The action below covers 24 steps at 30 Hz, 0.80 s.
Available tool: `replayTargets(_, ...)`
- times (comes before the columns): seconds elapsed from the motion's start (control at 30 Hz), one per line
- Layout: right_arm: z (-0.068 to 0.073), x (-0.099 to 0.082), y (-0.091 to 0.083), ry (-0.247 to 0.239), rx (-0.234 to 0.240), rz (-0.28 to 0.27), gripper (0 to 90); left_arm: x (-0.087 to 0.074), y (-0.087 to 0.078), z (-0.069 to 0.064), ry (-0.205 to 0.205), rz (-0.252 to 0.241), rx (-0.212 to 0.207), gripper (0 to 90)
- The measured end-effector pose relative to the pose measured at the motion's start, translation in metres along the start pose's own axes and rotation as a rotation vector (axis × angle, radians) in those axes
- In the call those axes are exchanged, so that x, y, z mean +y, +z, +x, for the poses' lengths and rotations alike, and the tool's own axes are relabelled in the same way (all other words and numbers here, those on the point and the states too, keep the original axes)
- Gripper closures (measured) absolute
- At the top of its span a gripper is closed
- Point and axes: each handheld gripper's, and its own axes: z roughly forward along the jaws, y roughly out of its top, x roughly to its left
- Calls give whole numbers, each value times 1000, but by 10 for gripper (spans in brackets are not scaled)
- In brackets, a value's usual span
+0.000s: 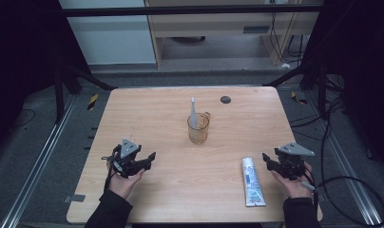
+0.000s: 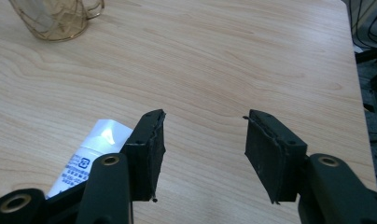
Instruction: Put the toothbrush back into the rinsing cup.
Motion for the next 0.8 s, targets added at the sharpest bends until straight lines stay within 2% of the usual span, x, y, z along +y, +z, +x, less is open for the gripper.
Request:
replayTargets(0.17,7,-1,3,-21,27,21,489,-14,-6,8,-21,33,9,368)
replayTargets(0.3,12,-2,2,-29,51,39,493,-19,-13,13,-32,35,10,374)
replayTargets(0.5,21,-4,-1,-27,82,47,518,-28,-19,16,-21,51,27,395)
replayTargets(0.8,29,-7,-2,-10,122,95,613,-34,-18,17,2,70,45,419)
